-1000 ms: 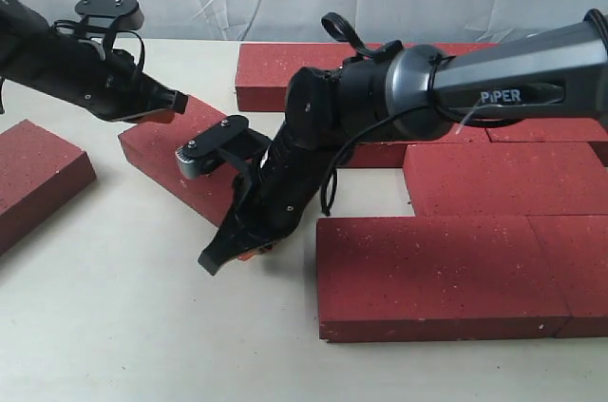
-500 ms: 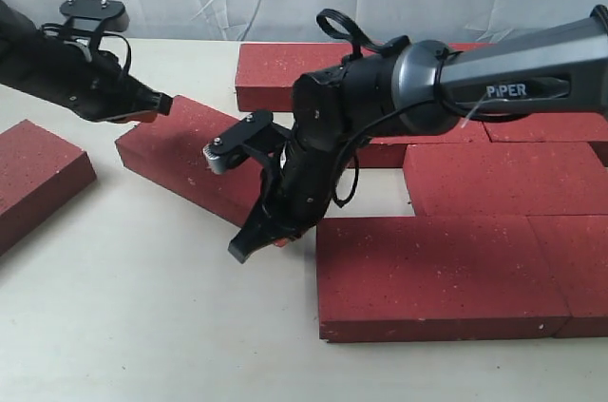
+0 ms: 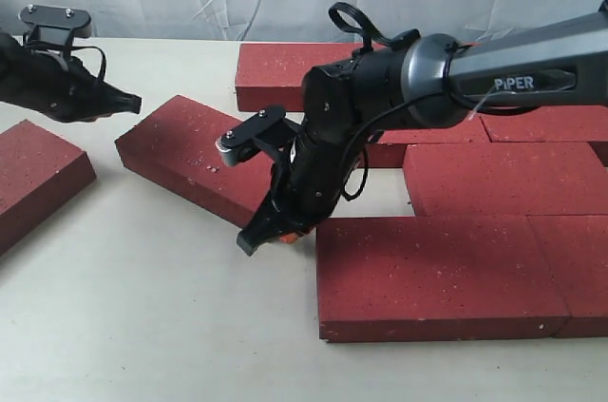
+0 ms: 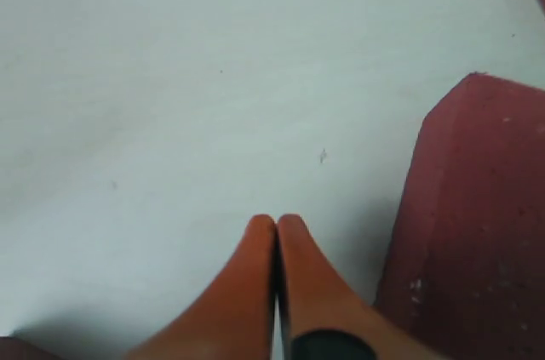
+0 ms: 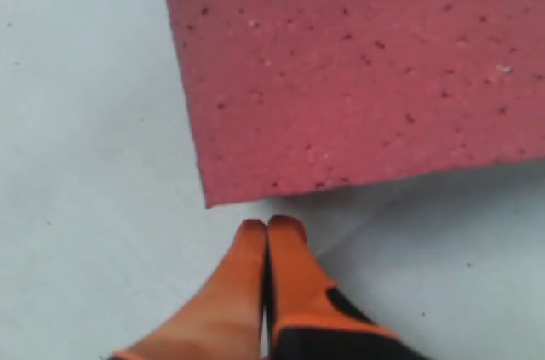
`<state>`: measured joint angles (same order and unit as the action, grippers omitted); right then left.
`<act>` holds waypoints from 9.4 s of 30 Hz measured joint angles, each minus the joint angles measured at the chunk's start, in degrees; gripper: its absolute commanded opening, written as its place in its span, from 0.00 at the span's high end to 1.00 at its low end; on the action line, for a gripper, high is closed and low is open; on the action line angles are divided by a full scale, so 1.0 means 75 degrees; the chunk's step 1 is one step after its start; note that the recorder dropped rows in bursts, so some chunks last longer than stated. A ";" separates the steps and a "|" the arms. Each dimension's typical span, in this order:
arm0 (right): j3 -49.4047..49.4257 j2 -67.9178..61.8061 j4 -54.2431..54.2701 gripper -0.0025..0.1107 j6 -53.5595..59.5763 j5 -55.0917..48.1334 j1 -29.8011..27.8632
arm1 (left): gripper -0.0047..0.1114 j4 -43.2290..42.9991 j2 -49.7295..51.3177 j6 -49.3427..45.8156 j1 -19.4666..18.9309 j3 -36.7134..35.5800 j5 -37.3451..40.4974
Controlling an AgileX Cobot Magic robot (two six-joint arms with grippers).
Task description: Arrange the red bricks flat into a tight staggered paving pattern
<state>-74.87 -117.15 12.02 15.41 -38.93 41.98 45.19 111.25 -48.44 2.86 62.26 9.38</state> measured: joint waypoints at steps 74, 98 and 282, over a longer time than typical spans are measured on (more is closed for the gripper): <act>-0.0076 0.0292 -0.0245 0.99 0.1066 -0.0064 0.0336 | 0.96 -0.0691 -0.0246 0.0067 -0.0168 0.0454 0.4398; -0.0080 0.0336 -0.0717 0.99 0.1081 -0.0059 0.0382 | 0.96 -0.3621 -0.0246 0.3000 -0.0004 0.0380 0.3970; 0.0728 0.1921 0.0012 0.99 0.0715 -0.0661 -0.2084 | 0.96 -0.2323 -0.0064 0.3226 0.2613 0.0378 0.3464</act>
<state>-69.41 -102.74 12.11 20.77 -43.88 26.35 27.77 110.77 -24.24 22.46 65.09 35.36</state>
